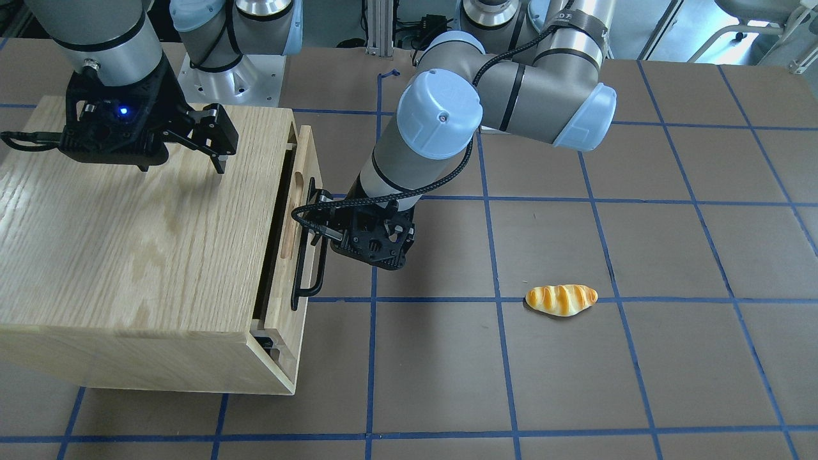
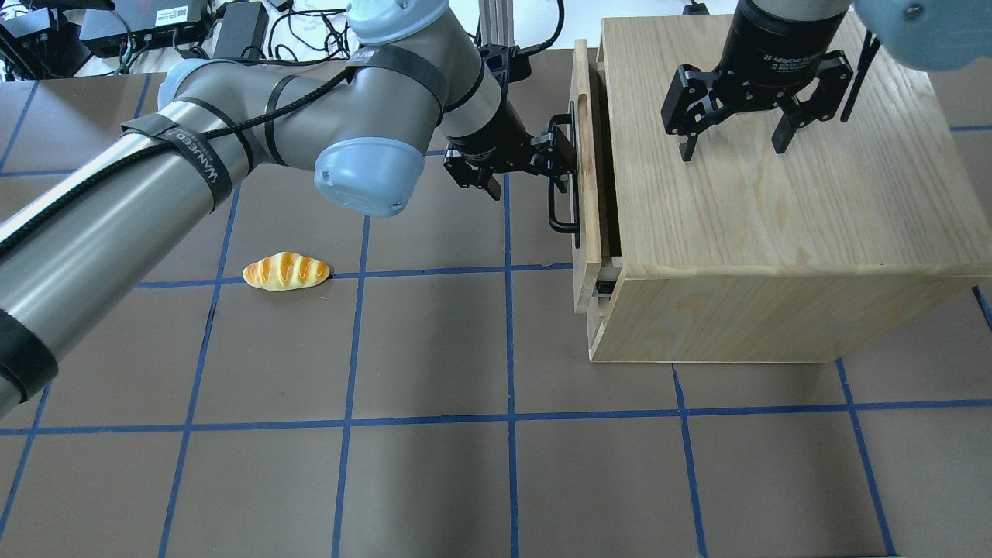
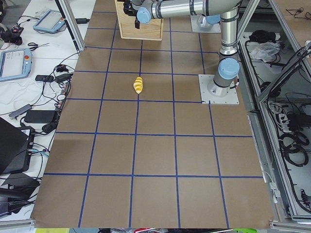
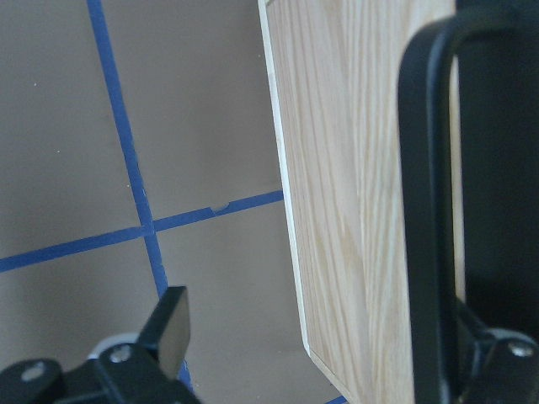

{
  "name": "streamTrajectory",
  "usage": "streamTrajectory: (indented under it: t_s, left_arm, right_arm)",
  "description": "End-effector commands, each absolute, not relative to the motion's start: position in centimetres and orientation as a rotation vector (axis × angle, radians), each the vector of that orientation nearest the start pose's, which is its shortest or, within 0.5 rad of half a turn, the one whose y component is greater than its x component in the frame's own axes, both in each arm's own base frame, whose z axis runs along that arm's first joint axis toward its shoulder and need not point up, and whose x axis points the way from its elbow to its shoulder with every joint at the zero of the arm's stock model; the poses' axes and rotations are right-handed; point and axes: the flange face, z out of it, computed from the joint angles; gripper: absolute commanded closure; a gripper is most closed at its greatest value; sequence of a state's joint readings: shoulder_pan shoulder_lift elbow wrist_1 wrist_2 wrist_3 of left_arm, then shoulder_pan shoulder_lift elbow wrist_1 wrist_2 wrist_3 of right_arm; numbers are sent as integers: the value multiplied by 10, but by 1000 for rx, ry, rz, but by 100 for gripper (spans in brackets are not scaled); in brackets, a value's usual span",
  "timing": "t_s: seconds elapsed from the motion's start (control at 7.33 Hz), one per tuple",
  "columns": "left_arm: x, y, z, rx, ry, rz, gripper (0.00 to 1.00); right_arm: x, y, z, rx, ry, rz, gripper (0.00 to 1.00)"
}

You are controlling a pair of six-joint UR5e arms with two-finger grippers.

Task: Open upper drawer
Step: 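Pull the handle with the left gripper, sliding the drawer out toward the robot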

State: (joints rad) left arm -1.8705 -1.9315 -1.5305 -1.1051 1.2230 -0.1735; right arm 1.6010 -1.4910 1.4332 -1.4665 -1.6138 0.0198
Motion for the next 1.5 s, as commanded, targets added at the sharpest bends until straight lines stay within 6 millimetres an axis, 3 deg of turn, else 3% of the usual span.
streamTrajectory:
  t_s: [0.0,0.27,1.09,1.36]
  left_arm:
    - [-323,-568,360,231,3500,-110,2]
    - [-299,-579,358,165,3503,-116,2]
    - [-276,-582,362,136,3476,-136,1]
    - [-251,-589,364,98,3474,-121,1]
  right_arm:
    - [145,-516,505,-19,3185,72,0]
    - [145,-516,505,-19,3185,72,0]
    - [145,-516,505,-19,3185,72,0]
    - [145,-516,505,-21,3185,72,0]
